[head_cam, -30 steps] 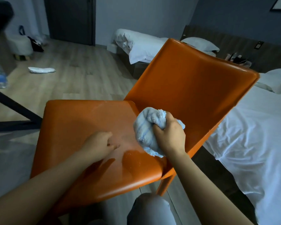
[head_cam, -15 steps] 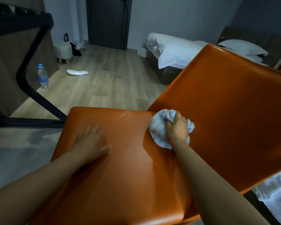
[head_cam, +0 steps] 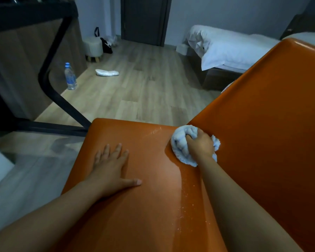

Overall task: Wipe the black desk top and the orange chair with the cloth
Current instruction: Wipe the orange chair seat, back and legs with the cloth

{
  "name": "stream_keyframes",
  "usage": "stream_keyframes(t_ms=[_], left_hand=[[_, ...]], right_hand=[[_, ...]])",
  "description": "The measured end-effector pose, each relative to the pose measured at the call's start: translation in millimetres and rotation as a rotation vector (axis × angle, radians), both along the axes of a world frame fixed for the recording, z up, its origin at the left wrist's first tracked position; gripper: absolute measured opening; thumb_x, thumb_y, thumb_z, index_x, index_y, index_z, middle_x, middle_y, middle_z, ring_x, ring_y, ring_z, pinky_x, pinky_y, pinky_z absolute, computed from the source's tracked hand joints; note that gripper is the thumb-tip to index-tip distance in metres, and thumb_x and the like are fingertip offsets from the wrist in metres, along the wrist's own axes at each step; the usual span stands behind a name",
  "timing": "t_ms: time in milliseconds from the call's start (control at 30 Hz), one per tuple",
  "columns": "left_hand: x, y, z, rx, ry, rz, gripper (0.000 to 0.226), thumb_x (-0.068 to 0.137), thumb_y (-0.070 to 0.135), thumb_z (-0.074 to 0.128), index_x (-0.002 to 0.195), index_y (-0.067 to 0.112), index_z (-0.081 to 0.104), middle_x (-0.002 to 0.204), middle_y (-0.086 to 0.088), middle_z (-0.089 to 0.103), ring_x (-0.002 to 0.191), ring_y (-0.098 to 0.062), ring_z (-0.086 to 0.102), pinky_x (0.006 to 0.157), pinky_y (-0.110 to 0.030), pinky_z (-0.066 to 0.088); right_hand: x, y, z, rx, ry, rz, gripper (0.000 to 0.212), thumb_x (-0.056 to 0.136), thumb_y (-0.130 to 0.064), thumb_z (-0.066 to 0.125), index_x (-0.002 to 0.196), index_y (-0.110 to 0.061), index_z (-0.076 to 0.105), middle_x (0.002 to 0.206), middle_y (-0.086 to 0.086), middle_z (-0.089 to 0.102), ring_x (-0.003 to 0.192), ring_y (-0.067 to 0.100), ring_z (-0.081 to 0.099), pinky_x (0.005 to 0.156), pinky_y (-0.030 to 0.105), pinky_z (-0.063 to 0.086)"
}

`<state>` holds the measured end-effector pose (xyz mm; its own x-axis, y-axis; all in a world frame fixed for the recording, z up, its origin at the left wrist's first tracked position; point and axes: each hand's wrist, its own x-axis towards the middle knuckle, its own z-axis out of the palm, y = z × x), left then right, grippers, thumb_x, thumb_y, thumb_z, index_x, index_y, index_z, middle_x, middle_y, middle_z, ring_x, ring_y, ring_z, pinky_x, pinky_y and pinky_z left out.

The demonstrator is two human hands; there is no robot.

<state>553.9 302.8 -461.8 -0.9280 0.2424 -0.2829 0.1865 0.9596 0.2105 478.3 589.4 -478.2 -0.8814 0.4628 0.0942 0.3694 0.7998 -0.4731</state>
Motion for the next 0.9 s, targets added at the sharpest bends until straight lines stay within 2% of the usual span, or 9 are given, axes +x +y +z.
stream_keyframes(t_ms=[67,200,300,433,533,633,700,767,900], left_hand=[[-2.3,1.5,-1.5,-0.008,-0.023,-0.008,0.118,0.061,0.091,0.037,0.153,0.032,-0.007,0.159,0.001,-0.022,0.145,-0.028,-0.023,0.117,-0.047,-0.011],[-5.0,1.9,-6.3,-0.042,0.008,-0.015,0.126,0.047,0.095,0.023,0.152,0.033,-0.009,0.158,0.003,-0.023,0.144,-0.027,-0.025,0.116,-0.047,-0.013],[-6.5,2.2,-10.3,-0.024,0.022,0.003,0.123,0.054,0.095,0.029,0.152,0.033,-0.009,0.158,0.003,-0.023,0.144,-0.027,-0.026,0.115,-0.047,-0.014],[-8.0,-1.6,-9.0,0.001,0.005,-0.03,0.129,0.044,0.097,0.022,0.153,0.033,-0.006,0.159,0.003,-0.02,0.145,-0.026,-0.024,0.117,-0.046,-0.011],[-9.0,-13.5,3.0,0.081,-0.011,-0.028,0.117,0.059,0.09,0.039,0.154,0.031,0.005,0.161,0.006,-0.011,0.147,-0.019,-0.014,0.118,-0.039,-0.004],[-14.0,-34.5,13.8,0.106,0.071,0.022,0.098,0.076,0.076,0.048,0.154,0.027,0.014,0.162,0.003,0.0,0.149,-0.017,-0.004,0.119,-0.038,0.004],[-17.3,-52.0,14.8,0.071,0.104,0.068,0.094,0.079,0.075,0.046,0.153,0.027,0.014,0.162,0.002,-0.001,0.149,-0.019,-0.004,0.119,-0.042,0.005],[-16.8,-68.3,13.1,0.076,0.107,0.114,0.091,0.081,0.073,0.045,0.154,0.028,0.012,0.162,0.002,-0.004,0.149,-0.02,-0.005,0.119,-0.044,0.004],[-0.8,-92.7,3.9,0.244,0.066,0.195,0.09,0.083,0.065,0.052,0.154,0.028,0.011,0.161,0.009,0.0,0.148,-0.012,0.006,0.118,-0.035,0.018]], right_hand=[[-5.0,-3.0,2.2,0.054,-0.027,-0.013,0.041,0.094,-0.045,0.039,0.118,-0.018,0.058,0.114,0.006,0.064,0.112,0.026,0.056,0.103,0.037,0.031],[-13.4,-17.7,6.6,0.027,-0.008,0.011,0.064,0.084,-0.071,0.036,0.121,-0.024,0.059,0.112,0.004,0.064,0.11,0.026,0.056,0.097,0.043,0.037],[-25.1,-37.5,9.7,0.025,-0.032,0.058,0.075,0.075,-0.082,0.034,0.114,-0.024,0.062,0.106,0.002,0.067,0.102,0.024,0.059,0.093,0.043,0.045],[-40.9,-73.6,17.9,-0.082,-0.07,0.201,0.051,0.082,-0.068,0.051,0.11,-0.027,0.062,0.105,0.001,0.066,0.103,0.025,0.061,0.094,0.043,0.047],[-47.4,-103.5,22.5,0.091,-0.084,0.25,0.055,0.088,-0.067,0.038,0.115,-0.023,0.059,0.103,0.003,0.064,0.107,0.022,0.057,0.096,0.035,0.042],[-53.4,-124.2,25.3,0.121,-0.111,0.342,0.052,0.091,-0.063,0.034,0.119,-0.026,0.057,0.108,0.004,0.062,0.113,0.023,0.052,0.094,0.036,0.04],[-56.8,-136.0,31.1,0.188,-0.144,0.422,0.048,0.093,-0.061,0.028,0.119,-0.031,0.056,0.105,0.002,0.058,0.114,0.024,0.05,0.095,0.039,0.041],[-60.4,-148.9,32.4,0.177,-0.168,0.458,0.048,0.093,-0.061,0.026,0.12,-0.036,0.056,0.113,0.0,0.059,0.117,0.024,0.048,0.099,0.044,0.04],[-69.1,-174.9,28.6,0.155,-0.126,0.494,0.052,0.086,-0.063,0.024,0.119,-0.038,0.055,0.114,-0.003,0.06,0.117,0.022,0.05,0.097,0.044,0.042]])
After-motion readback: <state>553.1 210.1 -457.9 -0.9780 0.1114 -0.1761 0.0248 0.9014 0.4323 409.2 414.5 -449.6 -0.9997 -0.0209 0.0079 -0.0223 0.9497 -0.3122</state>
